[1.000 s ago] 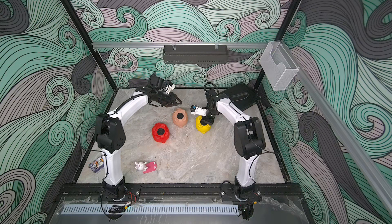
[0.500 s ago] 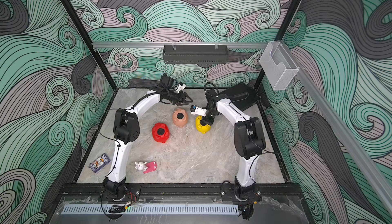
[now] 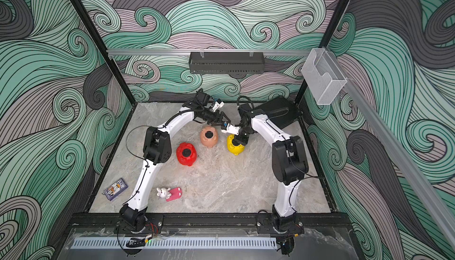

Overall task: Close piggy banks
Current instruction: Insert the knob into the piggy bank.

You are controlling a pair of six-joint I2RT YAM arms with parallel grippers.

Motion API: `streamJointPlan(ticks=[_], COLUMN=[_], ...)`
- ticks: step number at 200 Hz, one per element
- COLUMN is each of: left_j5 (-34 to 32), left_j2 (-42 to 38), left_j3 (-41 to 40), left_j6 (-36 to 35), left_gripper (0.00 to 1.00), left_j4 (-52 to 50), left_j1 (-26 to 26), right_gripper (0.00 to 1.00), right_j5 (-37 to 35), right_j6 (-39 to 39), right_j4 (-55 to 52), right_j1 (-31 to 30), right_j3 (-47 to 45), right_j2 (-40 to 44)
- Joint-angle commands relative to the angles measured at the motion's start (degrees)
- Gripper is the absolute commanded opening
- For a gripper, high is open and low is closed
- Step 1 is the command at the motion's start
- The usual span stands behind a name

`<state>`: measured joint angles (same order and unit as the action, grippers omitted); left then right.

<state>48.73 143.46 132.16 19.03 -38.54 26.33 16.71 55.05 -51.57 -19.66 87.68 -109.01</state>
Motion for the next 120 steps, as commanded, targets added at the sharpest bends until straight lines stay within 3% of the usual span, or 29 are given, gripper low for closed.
streamJointPlan(ticks=[1, 66, 120], left_j5=[1.93, -0.08, 0.92], left_j2=[0.89, 3.53, 4.77], left_j3=[2.34, 6.38, 6.65], left_j6=[-3.92, -6.51, -11.63], left_gripper=[0.67, 0.75, 0.74], left_j4=[-2.07, -3.24, -7.18], left_j1=[0.87, 2.42, 2.59], right_gripper=[0.00, 0.00, 0.00], right_j5=[-0.99, -0.63, -0.45], right_j6=[-0.64, -0.55, -0.47], right_j4=[-3.05, -3.02, -3.07], right_j1=[-0.29, 0.46, 0.83], right_j3=[-2.21, -2.42, -2.36], right_j2=[-1.51, -0.86, -0.75])
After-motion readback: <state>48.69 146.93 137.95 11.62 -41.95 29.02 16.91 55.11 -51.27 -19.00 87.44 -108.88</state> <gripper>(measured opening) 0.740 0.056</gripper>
